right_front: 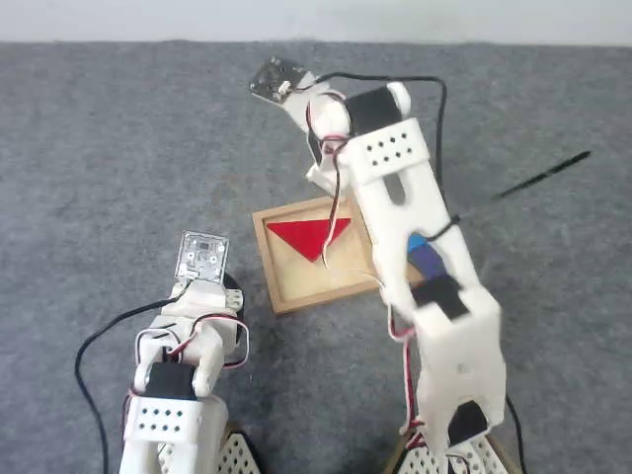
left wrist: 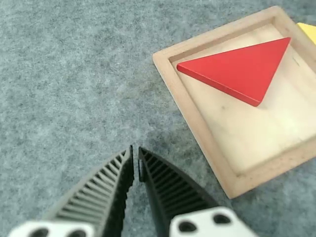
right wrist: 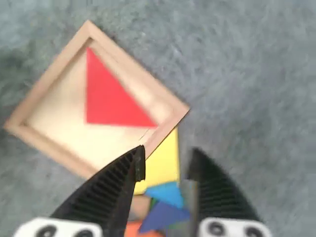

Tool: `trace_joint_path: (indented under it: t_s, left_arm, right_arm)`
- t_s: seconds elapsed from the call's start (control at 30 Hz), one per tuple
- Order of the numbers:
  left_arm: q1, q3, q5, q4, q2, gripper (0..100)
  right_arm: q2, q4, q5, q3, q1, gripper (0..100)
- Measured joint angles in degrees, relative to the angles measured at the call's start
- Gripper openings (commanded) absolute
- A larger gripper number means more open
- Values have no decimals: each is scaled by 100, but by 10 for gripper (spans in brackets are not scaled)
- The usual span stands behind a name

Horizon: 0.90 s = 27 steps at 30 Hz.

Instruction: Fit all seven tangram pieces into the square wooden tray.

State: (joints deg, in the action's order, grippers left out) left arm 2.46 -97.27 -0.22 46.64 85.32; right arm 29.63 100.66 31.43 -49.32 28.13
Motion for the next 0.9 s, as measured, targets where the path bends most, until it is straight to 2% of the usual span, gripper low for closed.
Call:
trace_joint_path:
  t_s: [0.23, 0.47, 0.6, 0.9]
  left_arm:
    - [0, 0, 0, 0, 0, 14]
    - [0, 0, 0, 0, 0, 14]
    - [0, 0, 0, 0, 0, 14]
    - [0, 0, 0, 0, 0, 14]
  right_arm:
    - [-2453, -378, -149, 2963, 343, 136]
    - [-5178, -2673, -176, 7165, 255, 169]
    - [-5301, -3719, -492, 8510, -105, 169]
    - [-4369, -5090, -914, 8905, -141, 168]
